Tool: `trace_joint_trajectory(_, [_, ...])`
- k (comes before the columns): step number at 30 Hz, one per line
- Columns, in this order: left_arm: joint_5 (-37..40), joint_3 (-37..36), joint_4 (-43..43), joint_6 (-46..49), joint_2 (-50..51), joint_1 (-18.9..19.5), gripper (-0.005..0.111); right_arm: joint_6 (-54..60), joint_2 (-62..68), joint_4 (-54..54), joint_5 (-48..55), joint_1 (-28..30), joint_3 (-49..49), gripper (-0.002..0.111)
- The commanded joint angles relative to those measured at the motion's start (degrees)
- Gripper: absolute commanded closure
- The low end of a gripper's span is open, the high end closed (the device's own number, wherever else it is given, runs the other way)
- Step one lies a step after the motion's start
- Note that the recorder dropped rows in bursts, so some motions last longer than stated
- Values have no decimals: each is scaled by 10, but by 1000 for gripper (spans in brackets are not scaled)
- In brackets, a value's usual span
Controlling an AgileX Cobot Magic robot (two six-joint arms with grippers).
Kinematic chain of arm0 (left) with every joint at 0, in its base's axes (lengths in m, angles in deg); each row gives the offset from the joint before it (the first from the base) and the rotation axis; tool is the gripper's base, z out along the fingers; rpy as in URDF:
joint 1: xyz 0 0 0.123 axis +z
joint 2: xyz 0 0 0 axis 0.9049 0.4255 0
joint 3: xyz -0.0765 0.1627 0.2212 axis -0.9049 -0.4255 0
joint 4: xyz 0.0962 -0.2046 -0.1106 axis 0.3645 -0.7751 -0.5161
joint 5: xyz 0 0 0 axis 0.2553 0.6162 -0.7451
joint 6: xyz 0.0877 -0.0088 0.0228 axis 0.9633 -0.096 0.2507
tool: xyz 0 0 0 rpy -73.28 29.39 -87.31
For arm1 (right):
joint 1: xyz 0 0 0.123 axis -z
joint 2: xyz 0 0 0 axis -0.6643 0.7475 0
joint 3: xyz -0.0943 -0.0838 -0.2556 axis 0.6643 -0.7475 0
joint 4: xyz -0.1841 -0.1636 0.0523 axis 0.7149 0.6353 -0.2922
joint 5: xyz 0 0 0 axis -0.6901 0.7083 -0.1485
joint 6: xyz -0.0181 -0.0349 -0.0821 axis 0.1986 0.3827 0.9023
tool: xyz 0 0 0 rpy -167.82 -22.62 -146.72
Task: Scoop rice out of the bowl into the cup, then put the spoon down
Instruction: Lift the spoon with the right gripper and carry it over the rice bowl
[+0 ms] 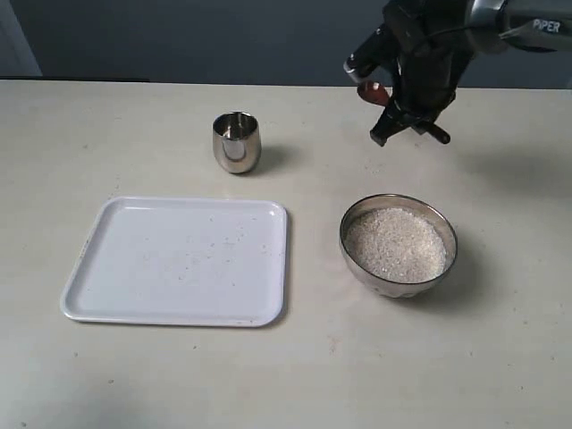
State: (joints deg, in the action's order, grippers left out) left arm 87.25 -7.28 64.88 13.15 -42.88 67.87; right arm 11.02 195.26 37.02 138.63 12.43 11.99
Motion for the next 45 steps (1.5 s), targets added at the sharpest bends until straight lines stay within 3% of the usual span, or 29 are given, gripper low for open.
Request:
trace_joint_trajectory(1, [-8,2,2,-2,-2,-4,106,2,-42,9,79,-6,1,109])
trace_joint_trajectory(5, [-8,2,2,-2,-2,-4,106,1,-75,4,144,-13,-8,109])
trace_joint_trajectory(17, [-8,2,2,-2,-2,-4,106,1,-254,-31,144,-44,-150,109])
trace_joint_trajectory(32, [-8,2,2,-2,-2,-4,106,-39,-365,22,144,-195,-325,109])
trace_joint_trajectory(37, [-8,2,2,-2,-2,-4,106,-79,-369,80,144,-209,-380,109])
trace_joint_trajectory(42, [-8,2,2,-2,-2,-4,106,-125,-369,220,144,-211,-435,109])
trace_joint_trajectory(45, [-8,2,2,-2,-2,-4,106,-120,-369,209,144,-212,-435,109])
